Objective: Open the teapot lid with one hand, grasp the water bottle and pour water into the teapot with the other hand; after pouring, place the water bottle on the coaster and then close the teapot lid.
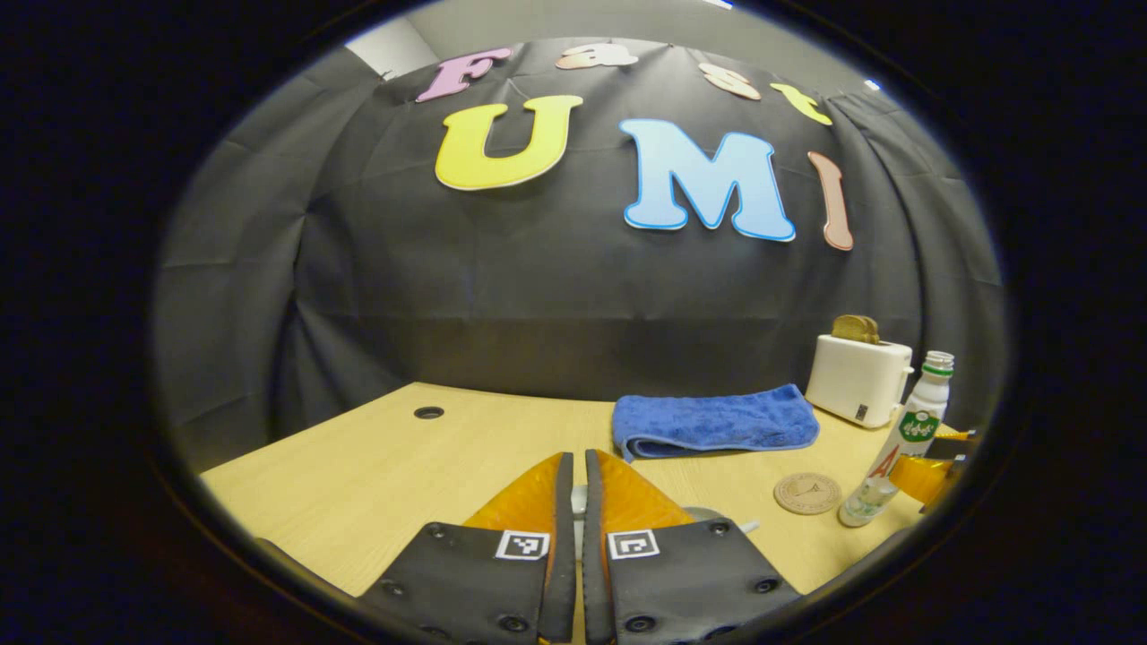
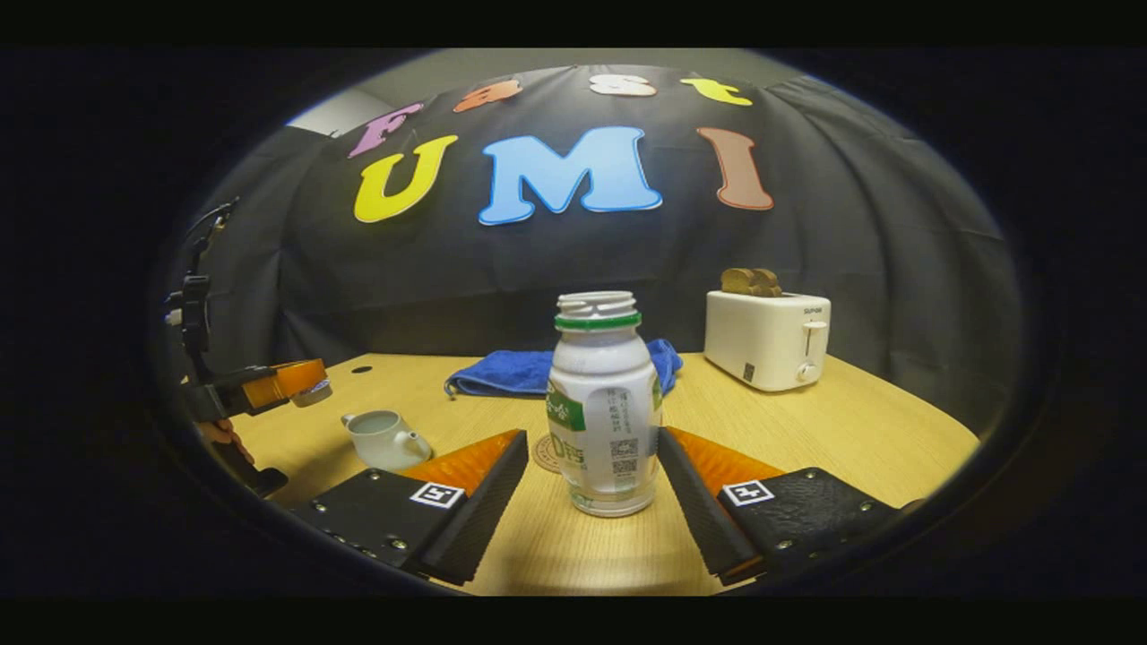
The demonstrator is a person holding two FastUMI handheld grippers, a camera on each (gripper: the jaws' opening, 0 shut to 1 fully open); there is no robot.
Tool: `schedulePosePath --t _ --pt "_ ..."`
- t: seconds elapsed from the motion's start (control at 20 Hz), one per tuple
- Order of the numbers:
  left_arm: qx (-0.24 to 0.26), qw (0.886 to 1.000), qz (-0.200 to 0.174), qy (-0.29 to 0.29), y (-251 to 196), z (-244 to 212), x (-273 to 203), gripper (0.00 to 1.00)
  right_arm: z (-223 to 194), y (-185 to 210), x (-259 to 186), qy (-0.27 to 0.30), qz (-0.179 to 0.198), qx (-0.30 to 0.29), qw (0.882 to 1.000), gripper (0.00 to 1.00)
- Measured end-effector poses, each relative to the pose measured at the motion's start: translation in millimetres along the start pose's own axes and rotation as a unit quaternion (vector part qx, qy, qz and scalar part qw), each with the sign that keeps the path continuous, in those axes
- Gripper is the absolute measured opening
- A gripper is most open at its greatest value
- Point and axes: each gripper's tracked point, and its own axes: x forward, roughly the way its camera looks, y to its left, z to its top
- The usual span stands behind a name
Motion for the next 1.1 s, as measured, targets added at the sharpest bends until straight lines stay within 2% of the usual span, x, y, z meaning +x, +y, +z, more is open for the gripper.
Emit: schedulePosePath --t 0.05,0.3,0.4,0.7,0.8,0.85,0.95,1.1 --pt "-0.001 1.000 0.000 0.003 -0.4 -1.8 0.2 0.10 -1.6 0.2 2.8 0.004 -0.002 -0.001 1.000 0.89" --pt "-0.005 1.000 0.000 0.009 1.5 -7.3 1.8 0.10 -12.5 -2.3 17.9 0.020 -0.015 -0.019 1.000 0.89" --pt "-0.008 1.000 0.000 0.012 3.4 -8.8 2.9 0.10 -11.3 -3.4 13.9 0.020 -0.016 -0.022 0.999 0.78" --pt "-0.011 1.000 -0.001 0.019 4.5 -14.1 3.1 0.10 -11.2 -2.5 14.2 0.022 -0.013 -0.022 0.999 0.74" --pt "-0.013 1.000 -0.003 0.021 4.4 -15.5 3.6 0.14 -5.6 -5.6 10.4 0.018 -0.026 -0.043 0.999 0.74" --pt "-0.013 1.000 -0.002 0.021 4.6 -15.9 3.0 0.10 -2.0 -6.1 10.0 0.016 -0.031 -0.054 0.998 0.74" --pt "-0.013 1.000 -0.002 0.023 6.3 -16.3 3.1 0.10 3.1 -7.4 10.1 0.012 -0.041 -0.084 0.996 0.74" --pt "-0.011 1.000 0.000 0.024 8.1 -18.1 3.2 0.14 8.4 -3.4 13.0 0.009 -0.048 -0.145 0.988 0.74"
